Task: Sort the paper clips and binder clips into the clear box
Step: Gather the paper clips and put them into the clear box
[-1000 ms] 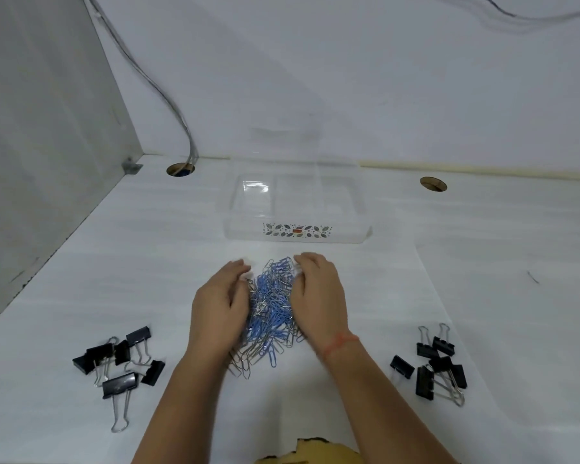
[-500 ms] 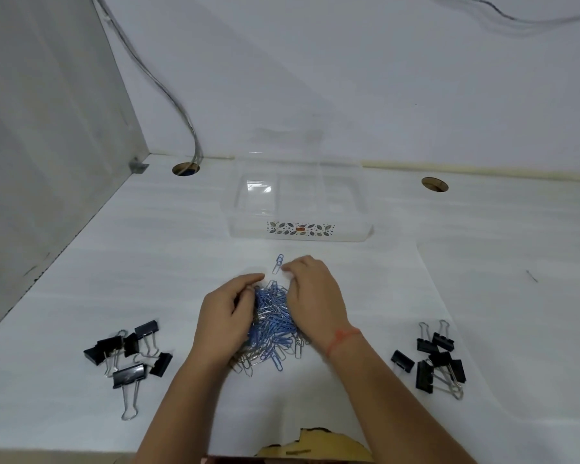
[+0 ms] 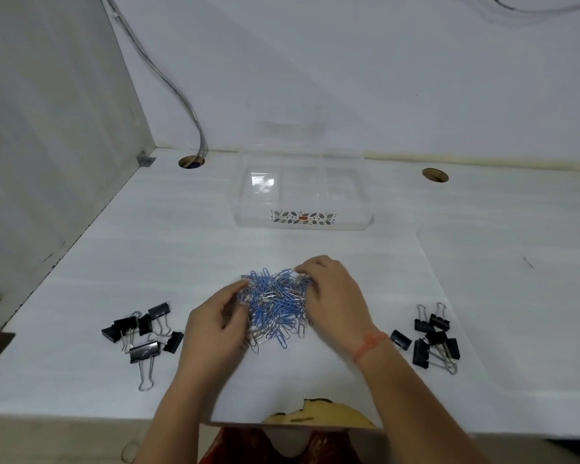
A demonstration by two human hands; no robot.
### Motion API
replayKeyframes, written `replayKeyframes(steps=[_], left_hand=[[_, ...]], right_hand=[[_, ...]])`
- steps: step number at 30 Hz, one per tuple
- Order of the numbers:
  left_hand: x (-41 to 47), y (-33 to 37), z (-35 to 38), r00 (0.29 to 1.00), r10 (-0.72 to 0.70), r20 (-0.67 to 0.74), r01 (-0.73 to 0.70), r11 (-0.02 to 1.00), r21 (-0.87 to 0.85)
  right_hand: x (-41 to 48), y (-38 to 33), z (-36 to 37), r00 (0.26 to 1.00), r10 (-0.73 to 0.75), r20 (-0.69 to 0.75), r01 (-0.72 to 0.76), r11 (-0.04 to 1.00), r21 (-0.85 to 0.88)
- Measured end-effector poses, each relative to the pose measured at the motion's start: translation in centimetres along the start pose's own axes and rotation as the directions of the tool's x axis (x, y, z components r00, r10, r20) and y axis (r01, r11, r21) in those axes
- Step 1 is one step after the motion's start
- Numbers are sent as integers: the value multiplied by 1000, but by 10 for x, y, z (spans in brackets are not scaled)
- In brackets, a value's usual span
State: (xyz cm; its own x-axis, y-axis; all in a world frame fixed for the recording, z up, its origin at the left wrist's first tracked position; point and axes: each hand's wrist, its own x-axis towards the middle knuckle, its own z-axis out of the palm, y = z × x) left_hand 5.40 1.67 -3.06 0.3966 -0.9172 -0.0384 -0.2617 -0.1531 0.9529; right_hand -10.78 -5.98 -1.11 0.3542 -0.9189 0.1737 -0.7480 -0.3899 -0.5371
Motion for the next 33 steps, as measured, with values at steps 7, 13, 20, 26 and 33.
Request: replayKeyframes(steps=[7, 13, 20, 26, 33], left_hand=[[12, 16, -30, 915, -163, 368, -145, 719, 680], [44, 39, -4, 918, -163, 361, -166, 670, 724], [53, 43, 15, 950, -37, 309, -194, 707, 680], [51, 36, 22, 987, -7, 162, -79, 853, 516], [49, 40, 21, 978, -147, 150, 131, 985, 108]], right_hand=[[1, 8, -28, 858, 250, 449, -113, 944, -310], [28, -15, -15, 833, 232, 502, -108, 959, -264], [31, -19, -2, 935, 132, 330, -75, 981, -180], [27, -14, 0, 975, 140, 173, -135, 990, -39], [26, -7, -14, 957, 229, 180, -265, 941, 213]])
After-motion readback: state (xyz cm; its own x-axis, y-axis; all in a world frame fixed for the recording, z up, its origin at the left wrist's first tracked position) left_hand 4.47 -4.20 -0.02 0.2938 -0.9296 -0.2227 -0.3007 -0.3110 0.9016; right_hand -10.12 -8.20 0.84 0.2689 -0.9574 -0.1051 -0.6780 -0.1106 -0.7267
